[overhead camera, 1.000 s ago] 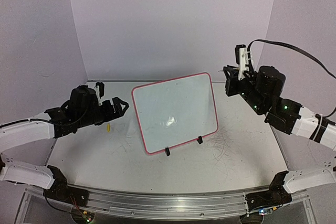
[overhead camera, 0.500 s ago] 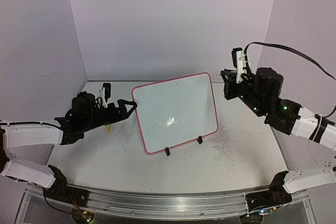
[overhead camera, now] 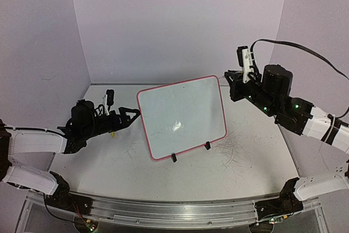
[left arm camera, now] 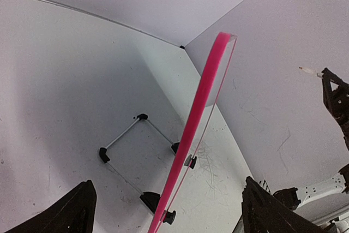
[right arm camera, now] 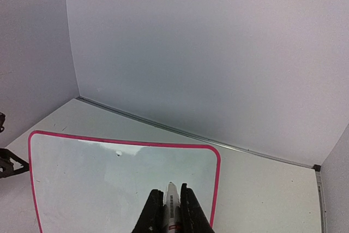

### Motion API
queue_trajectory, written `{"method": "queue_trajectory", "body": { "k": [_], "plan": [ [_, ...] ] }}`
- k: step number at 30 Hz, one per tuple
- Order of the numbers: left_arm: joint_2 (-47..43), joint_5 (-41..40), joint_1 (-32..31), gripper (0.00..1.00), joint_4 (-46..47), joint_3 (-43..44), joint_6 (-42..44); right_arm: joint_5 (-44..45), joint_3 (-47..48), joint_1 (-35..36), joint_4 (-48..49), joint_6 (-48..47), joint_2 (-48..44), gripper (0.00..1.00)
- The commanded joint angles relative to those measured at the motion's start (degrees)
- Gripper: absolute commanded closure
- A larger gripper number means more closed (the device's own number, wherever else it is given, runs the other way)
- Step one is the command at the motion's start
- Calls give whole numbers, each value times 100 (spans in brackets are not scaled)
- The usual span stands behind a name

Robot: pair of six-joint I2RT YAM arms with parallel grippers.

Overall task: Write a sentence on the whiteboard
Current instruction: Hold the whiteboard at the center of the board.

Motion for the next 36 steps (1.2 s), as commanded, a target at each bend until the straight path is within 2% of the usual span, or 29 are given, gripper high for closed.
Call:
{"method": "queue_trajectory", "body": {
  "k": [1, 7, 11, 15, 20, 28, 36],
  "plan": [
    [304, 382, 18, 8, 768, 77, -88, -424, 398, 19, 232, -193, 364, 100],
    [701, 739, 18, 12, 1046, 127, 368, -932, 473, 16, 546, -387, 506, 100],
    [987, 909, 18, 13, 1399, 259, 379, -1220, 505, 9, 592, -360, 578, 100],
    [1380, 1220, 34, 20, 1448, 556, 420, -1555, 425, 6, 686, -286, 566, 100],
    [1414, 1405, 200, 28, 1672, 520, 313, -2141, 499, 13, 925, -70, 842, 100],
    [1657, 1521, 309, 48, 1938, 552, 310, -3267, 1188, 118, 1440, -188, 2073, 100],
    [1780, 1654, 333, 68, 1974, 579, 723, -3548, 1482, 490, 1710, -448, 2826, 100]
  ]
}}
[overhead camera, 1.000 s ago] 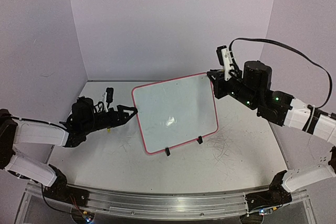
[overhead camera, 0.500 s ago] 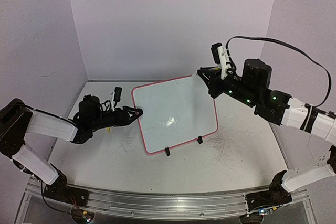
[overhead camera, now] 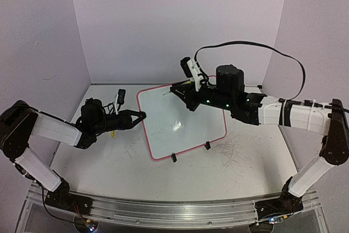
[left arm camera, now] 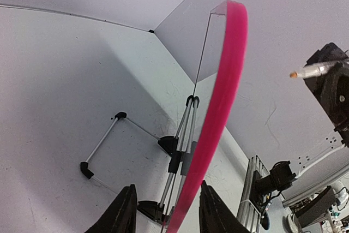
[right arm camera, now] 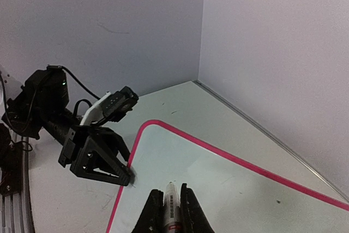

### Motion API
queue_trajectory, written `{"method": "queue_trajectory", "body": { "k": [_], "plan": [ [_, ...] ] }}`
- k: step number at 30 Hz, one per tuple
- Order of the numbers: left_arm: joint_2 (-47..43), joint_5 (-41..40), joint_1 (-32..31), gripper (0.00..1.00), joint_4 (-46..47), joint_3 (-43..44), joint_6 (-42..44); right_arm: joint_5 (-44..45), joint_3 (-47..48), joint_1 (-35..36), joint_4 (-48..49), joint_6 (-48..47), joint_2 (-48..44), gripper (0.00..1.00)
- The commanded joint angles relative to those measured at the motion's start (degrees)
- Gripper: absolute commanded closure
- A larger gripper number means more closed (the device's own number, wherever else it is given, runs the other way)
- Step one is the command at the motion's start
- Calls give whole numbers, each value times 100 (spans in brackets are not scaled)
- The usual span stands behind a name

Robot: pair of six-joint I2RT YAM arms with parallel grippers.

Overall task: Write a sentence on the whiteboard
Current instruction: Hold the whiteboard at the center of the board.

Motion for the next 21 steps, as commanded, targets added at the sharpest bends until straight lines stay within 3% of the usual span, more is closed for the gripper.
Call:
{"method": "queue_trajectory", "body": {
  "k": [1, 8, 13, 21],
  "plan": [
    [106, 216, 37, 70, 345, 233, 296, -340, 407, 186, 466, -197, 274, 100],
    [263, 496, 94, 79, 344, 353, 439, -306, 590, 266, 483, -223, 568, 100],
    [314, 497, 119, 94, 338, 371, 540, 56, 749, 328, 492, -210, 758, 100],
    [374, 555, 128, 100, 339, 323, 802, 369, 1069, 467, 493, -263, 1060, 100]
  ]
}}
